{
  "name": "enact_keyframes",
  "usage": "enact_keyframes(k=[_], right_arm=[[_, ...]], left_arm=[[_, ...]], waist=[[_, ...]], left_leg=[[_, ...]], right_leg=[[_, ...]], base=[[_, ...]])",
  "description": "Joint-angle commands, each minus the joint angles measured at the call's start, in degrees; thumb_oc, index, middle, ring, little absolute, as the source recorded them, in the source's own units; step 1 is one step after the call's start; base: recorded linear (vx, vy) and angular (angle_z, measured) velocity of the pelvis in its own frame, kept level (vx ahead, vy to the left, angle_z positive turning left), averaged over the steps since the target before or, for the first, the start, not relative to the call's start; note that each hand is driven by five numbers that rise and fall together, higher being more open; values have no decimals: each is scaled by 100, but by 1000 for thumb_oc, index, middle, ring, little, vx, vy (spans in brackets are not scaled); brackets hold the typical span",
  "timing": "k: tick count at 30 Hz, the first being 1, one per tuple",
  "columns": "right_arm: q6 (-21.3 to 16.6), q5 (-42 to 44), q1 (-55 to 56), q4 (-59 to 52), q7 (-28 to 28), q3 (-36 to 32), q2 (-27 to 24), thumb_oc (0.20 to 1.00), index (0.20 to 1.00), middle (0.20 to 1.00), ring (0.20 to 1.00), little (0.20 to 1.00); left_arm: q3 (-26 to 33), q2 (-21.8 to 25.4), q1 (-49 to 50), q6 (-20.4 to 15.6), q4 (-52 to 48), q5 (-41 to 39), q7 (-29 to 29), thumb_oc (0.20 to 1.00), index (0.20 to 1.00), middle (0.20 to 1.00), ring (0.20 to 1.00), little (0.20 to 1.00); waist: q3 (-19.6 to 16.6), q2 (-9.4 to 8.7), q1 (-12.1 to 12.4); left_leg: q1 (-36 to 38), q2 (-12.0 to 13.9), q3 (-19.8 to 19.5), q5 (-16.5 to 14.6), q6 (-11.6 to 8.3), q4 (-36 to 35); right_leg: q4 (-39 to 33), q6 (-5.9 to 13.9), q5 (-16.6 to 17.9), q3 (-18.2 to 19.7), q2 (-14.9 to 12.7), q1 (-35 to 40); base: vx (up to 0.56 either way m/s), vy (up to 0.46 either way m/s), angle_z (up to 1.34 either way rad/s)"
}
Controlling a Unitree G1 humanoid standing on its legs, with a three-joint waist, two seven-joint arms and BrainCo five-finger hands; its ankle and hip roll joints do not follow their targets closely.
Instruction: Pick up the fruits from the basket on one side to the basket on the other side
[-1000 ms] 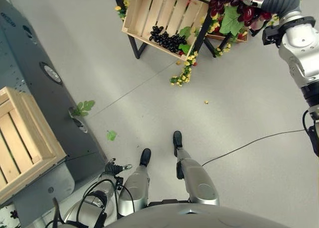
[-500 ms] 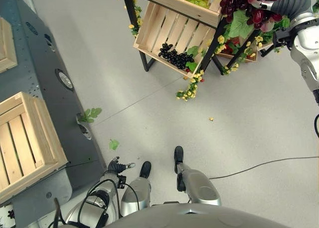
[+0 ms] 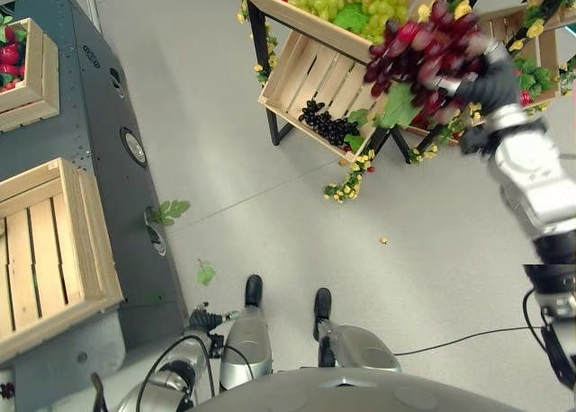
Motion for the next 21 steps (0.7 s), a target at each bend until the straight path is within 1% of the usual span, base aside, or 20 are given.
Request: enact_keyframes(k=[1,6,11,17,21], right_arm=[[-545,-145,-363,-515,-142,-396,257,200,200,200,200,200],[-521,-362,81,-863,-159,-453,774,200,200,200,200,200],[-511,-557,579,-1164,-74,-564,1051,200,200,200,200,200],[-508,-678,382,-1107,-166,-400,1086,200,200,200,200,200],[-459,-630,-41,-841,-252,-221,955,200,200,200,200,200]], left_arm=[[-228,-169,8,-12,254,288,121,1000,1000,1000,1000,1000],[-129,-115,-54,1,261,405,212,1000,1000,1000,1000,1000],[34,-51,-80,30,292,538,267,1000,1000,1000,1000,1000],[51,0,-49,59,297,581,309,1000,1000,1000,1000,1000],[2,29,-14,65,272,569,306,1000,1000,1000,1000,1000]], waist=[[-653,-248,109],[-670,-362,55],[-722,-444,-6],[-799,-519,29],[-825,-563,94]], left_leg=[[-103,-12,83,-423,-181,28],[-78,-143,247,-536,-46,38],[-39,-271,285,-668,80,67],[-19,-392,308,-747,188,94],[-12,-431,292,-768,223,90]], right_leg=[[18,757,-595,307,-558,-100],[18,876,-513,432,-748,-160],[18,965,-499,498,-883,-130],[18,1033,-469,552,-989,-126],[18,1055,-438,557,-1024,-145]], base=[[9,143,5],[20,127,-9],[35,91,-8],[32,53,-12],[24,20,-2]])
